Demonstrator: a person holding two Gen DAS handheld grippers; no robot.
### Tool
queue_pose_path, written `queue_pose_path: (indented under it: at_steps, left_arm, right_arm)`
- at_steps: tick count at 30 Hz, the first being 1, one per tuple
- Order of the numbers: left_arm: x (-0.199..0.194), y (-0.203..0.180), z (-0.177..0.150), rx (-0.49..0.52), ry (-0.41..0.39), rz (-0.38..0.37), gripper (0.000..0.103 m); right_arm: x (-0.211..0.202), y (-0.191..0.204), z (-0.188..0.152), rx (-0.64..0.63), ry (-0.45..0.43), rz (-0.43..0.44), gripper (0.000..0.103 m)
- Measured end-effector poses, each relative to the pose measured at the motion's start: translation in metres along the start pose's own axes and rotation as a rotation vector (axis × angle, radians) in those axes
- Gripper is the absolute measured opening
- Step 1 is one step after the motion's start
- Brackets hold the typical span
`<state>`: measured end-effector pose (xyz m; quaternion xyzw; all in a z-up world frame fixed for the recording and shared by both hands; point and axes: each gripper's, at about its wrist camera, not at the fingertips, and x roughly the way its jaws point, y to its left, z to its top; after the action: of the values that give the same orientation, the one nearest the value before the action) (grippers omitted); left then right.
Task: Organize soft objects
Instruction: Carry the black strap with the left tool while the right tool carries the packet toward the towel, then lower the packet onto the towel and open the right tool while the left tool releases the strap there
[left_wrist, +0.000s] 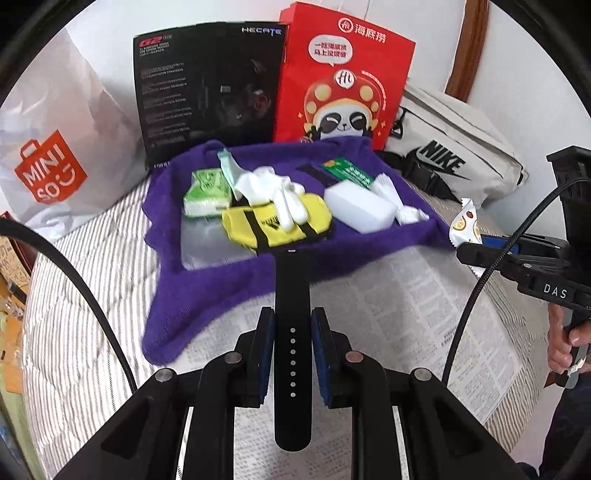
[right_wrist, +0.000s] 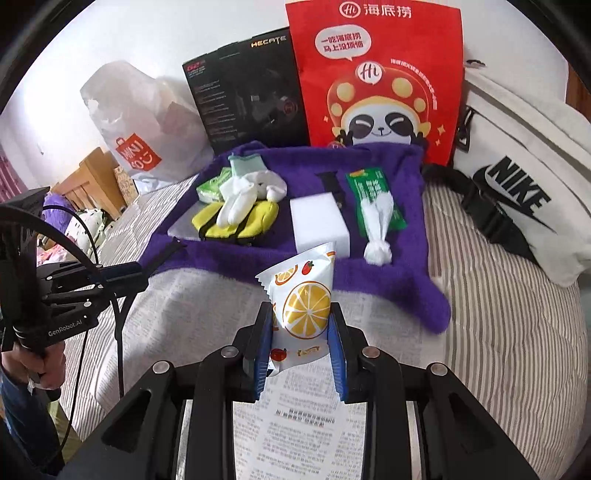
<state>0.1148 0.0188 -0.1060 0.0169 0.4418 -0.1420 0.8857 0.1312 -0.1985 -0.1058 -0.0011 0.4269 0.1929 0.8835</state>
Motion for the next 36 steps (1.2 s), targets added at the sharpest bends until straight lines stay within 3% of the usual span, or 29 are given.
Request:
queue_pose_path:
  at_steps: [21,36]
  left_arm:
    - [0.016,0.040,0.073,-0.039,-0.047,0.008,0.020]
    - [0.054,0.055,0.112,-0.049,-0.029,-0.028,0.020]
  right_arm:
    - [0.039,-0.026,0.091,-0.003,-0.015,-0.076,0.029]
    - [0.127,-0.044,0.117,0.006,0.140,-0.102,0.029]
